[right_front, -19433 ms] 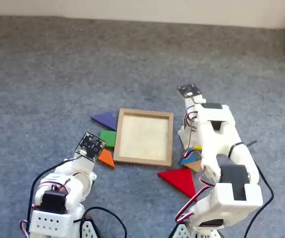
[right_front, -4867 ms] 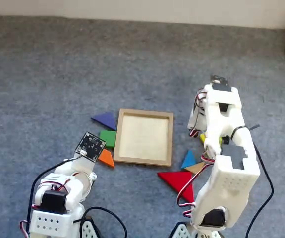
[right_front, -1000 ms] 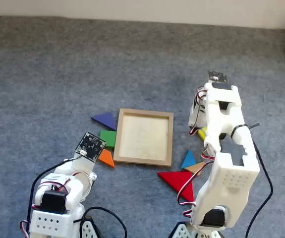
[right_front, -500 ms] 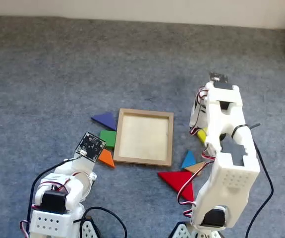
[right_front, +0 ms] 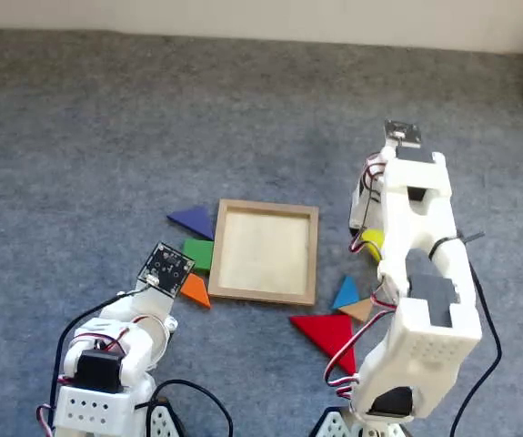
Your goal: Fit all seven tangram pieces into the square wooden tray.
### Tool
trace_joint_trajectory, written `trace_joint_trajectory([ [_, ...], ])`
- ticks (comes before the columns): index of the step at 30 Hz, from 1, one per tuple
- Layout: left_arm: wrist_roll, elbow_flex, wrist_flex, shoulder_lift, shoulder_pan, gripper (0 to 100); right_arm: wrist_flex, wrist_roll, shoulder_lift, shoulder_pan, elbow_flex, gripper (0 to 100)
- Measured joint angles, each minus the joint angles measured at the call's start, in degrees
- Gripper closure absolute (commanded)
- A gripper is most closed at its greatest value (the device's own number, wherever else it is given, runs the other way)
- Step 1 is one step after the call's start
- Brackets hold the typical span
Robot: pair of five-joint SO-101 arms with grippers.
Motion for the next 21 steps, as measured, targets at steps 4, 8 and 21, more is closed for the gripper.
trace_joint_trajectory([
  [4, 0.0, 0.0, 0.0, 0.0, 0.0, 100, 0.09, 0.0, -4.04, -2.81, 2.02, 81.0],
  [8, 0.0, 0.0, 0.0, 0.0, 0.0, 100, 0.09, 0.0, -7.47, -5.01, 4.04, 81.0],
  [21, 0.0, 0.0, 0.0, 0.0, 0.0, 100, 0.0, -5.45, -10.9, -16.88, 5.01, 81.0],
])
